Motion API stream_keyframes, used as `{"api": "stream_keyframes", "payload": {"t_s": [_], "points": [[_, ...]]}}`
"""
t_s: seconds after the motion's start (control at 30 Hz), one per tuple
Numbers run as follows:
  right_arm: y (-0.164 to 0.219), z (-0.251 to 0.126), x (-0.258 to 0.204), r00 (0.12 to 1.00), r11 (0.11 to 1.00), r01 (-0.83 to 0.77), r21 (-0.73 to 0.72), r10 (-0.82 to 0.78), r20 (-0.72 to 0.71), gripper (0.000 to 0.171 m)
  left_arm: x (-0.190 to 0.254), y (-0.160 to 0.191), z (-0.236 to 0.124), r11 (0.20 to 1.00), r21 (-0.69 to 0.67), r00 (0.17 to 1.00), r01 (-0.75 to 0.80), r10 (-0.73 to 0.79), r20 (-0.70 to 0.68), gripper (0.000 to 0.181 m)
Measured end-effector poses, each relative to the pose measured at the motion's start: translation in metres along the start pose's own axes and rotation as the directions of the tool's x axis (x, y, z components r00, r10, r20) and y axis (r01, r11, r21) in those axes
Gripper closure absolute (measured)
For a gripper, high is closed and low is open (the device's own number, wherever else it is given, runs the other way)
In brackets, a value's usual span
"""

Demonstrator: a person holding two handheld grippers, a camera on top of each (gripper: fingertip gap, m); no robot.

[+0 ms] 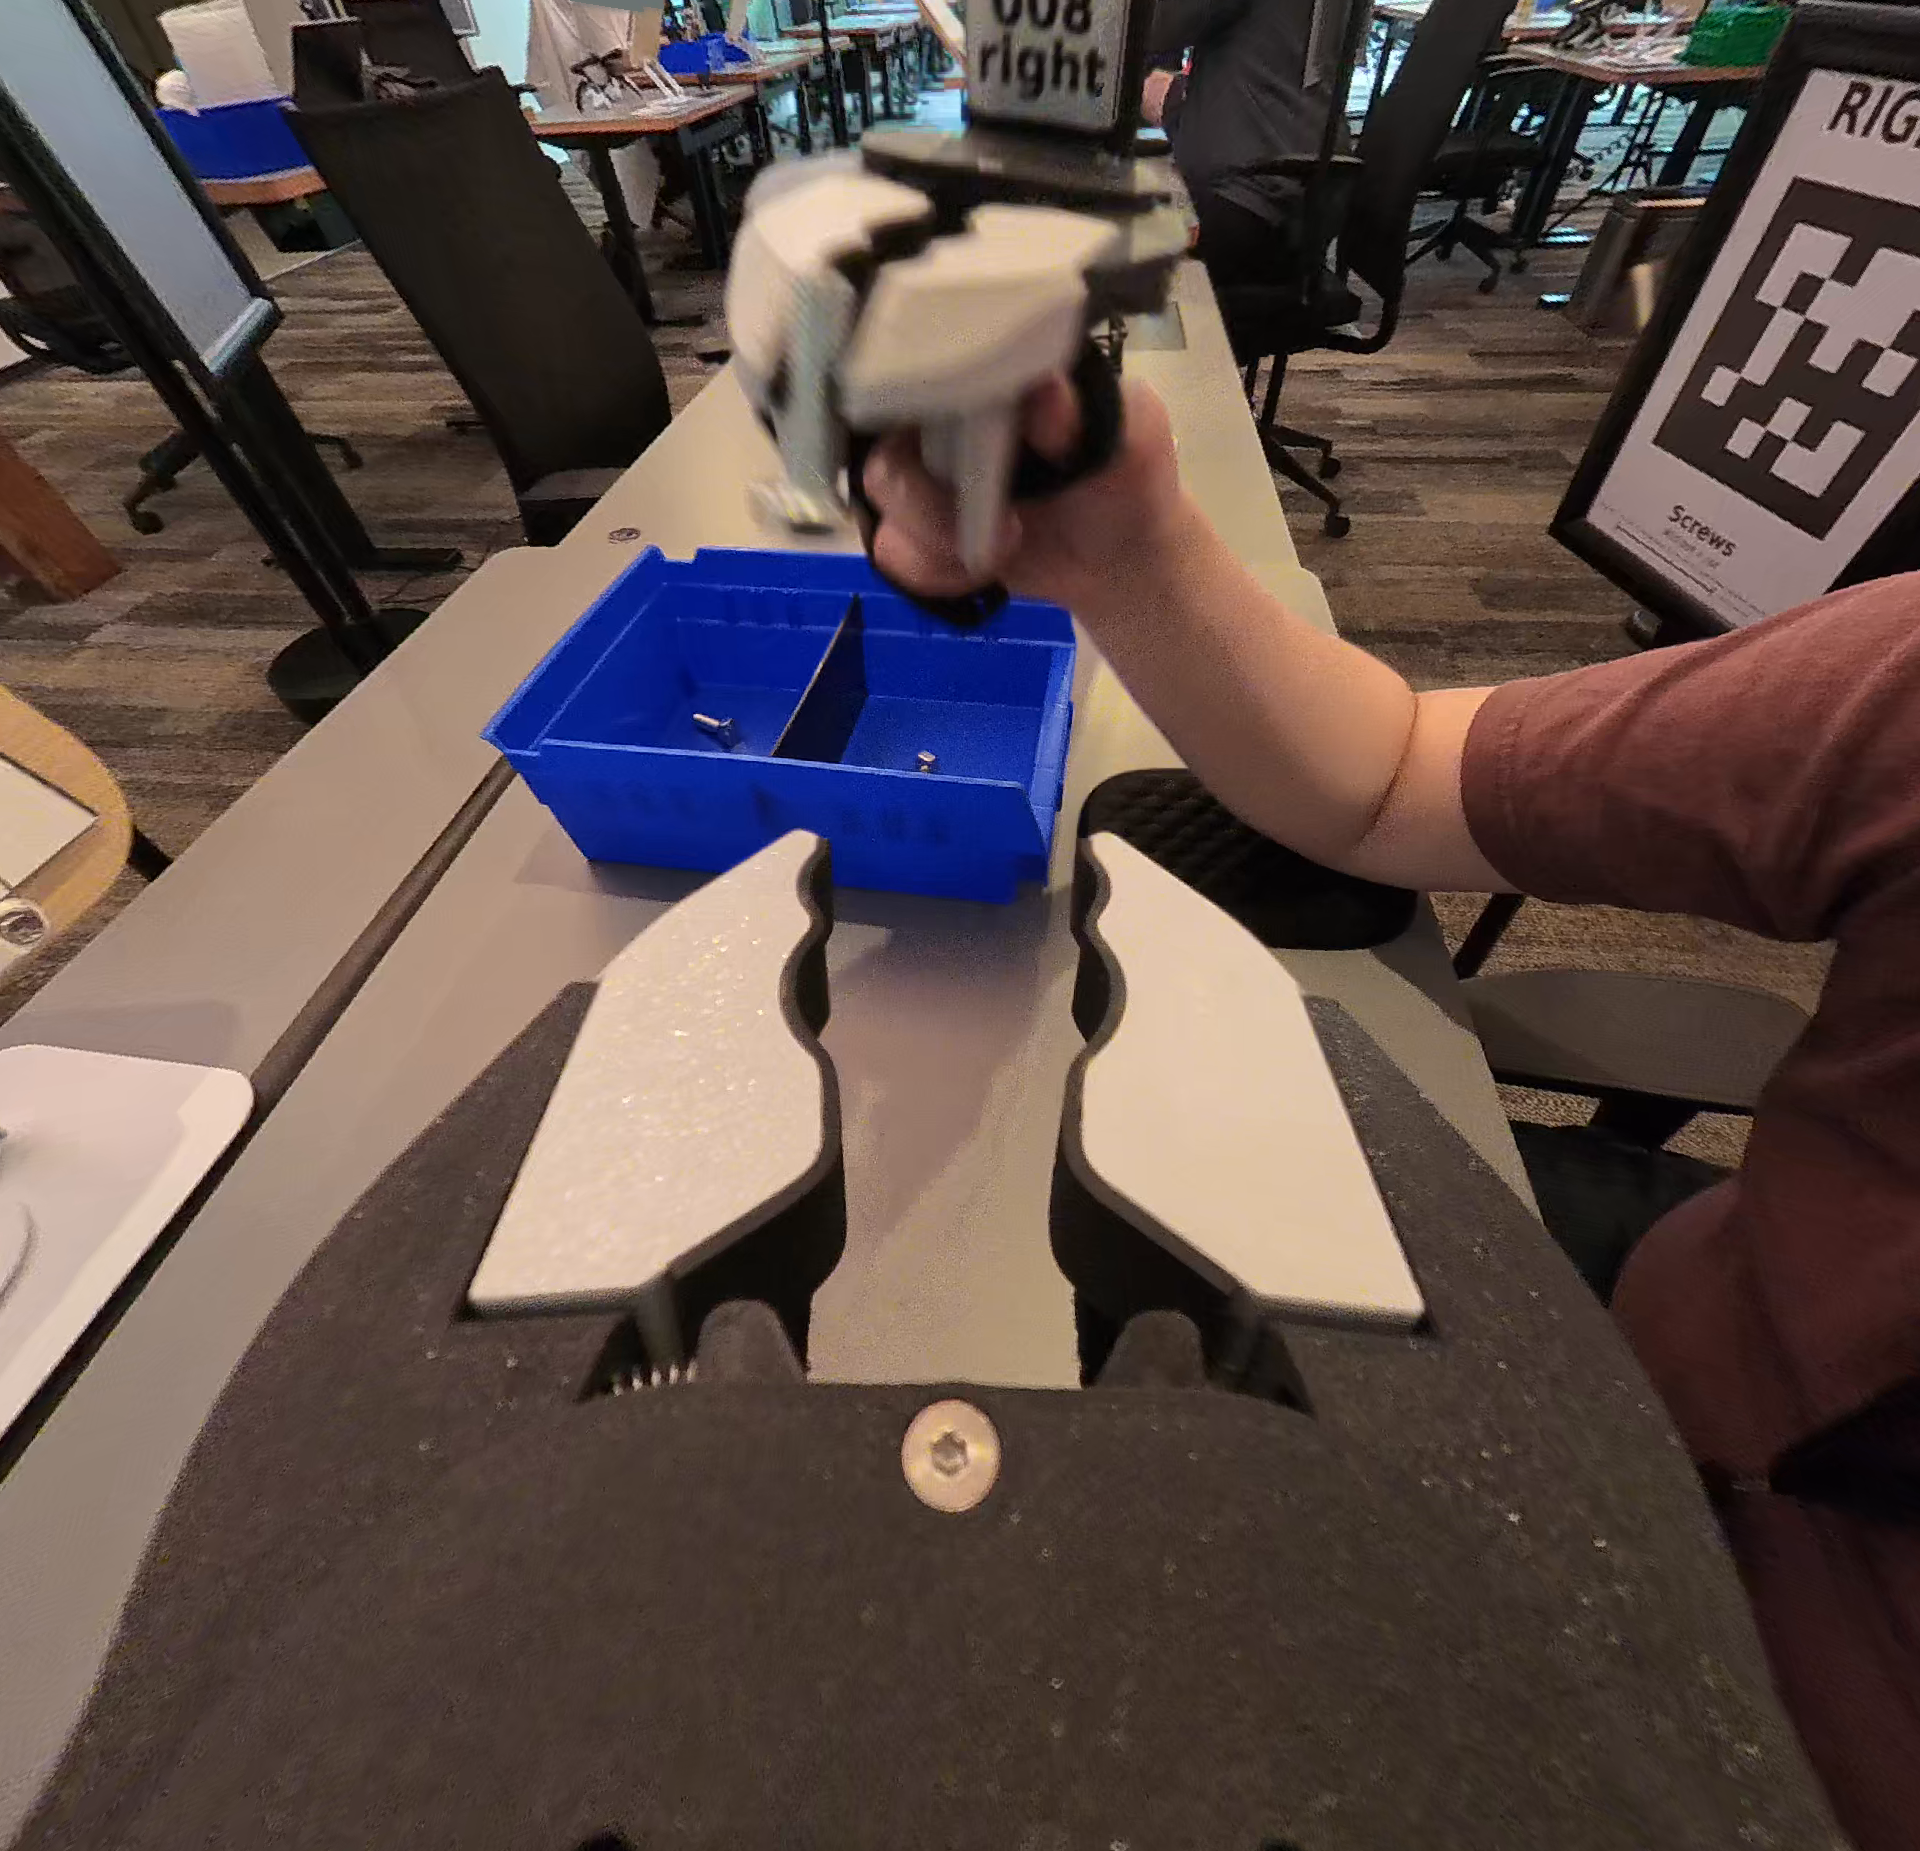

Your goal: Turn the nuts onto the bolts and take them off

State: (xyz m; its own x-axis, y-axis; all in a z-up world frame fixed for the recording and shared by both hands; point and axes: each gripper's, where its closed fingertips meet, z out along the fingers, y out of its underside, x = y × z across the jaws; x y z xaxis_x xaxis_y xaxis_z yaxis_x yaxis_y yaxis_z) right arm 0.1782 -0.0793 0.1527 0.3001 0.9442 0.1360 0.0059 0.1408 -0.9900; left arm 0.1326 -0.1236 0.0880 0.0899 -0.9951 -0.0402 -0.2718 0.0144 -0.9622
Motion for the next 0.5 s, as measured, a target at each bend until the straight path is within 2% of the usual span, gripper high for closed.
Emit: {"api": "stream_keyframes", "payload": {"t_s": [0.07,0.1,0.17,0.23,0.33,0.4,0.5], "points": [[0.029,-0.053,0.076,0.939,0.978,-0.007,-0.208,-0.065,-0.338,0.161,-0.005,0.0,-0.003,1.0,0.001,1.0,0.011,-0.011,0.02,0.14],[0.055,-0.088,0.115,0.86,0.939,-0.075,-0.335,-0.109,-0.498,0.161,-0.007,0.001,-0.003,1.0,-0.008,0.999,0.014,-0.014,0.031,0.141],[0.117,-0.161,0.172,0.681,0.804,-0.318,-0.503,-0.175,-0.711,0.161,-0.012,0.006,-0.003,0.999,-0.035,0.999,0.015,-0.013,0.053,0.141],[0.177,-0.21,0.195,0.591,0.652,-0.541,-0.531,-0.155,-0.792,0.16,-0.016,0.01,-0.001,0.998,-0.06,0.997,0.011,-0.007,0.071,0.142],[0.239,-0.235,0.191,0.56,0.436,-0.73,-0.526,-0.06,-0.826,0.16,-0.017,0.018,0.003,0.995,-0.097,0.997,0.018,-0.011,0.072,0.142],[0.26,-0.239,0.185,0.554,0.345,-0.773,-0.532,-0.04,-0.831,0.16,-0.019,0.023,0.005,0.993,-0.119,0.997,0.024,-0.016,0.072,0.143],[0.276,-0.234,0.179,0.56,0.273,-0.794,-0.542,-0.014,-0.828,0.159,-0.023,0.03,0.008,0.989,-0.145,0.997,0.035,-0.024,0.073,0.143]]}}
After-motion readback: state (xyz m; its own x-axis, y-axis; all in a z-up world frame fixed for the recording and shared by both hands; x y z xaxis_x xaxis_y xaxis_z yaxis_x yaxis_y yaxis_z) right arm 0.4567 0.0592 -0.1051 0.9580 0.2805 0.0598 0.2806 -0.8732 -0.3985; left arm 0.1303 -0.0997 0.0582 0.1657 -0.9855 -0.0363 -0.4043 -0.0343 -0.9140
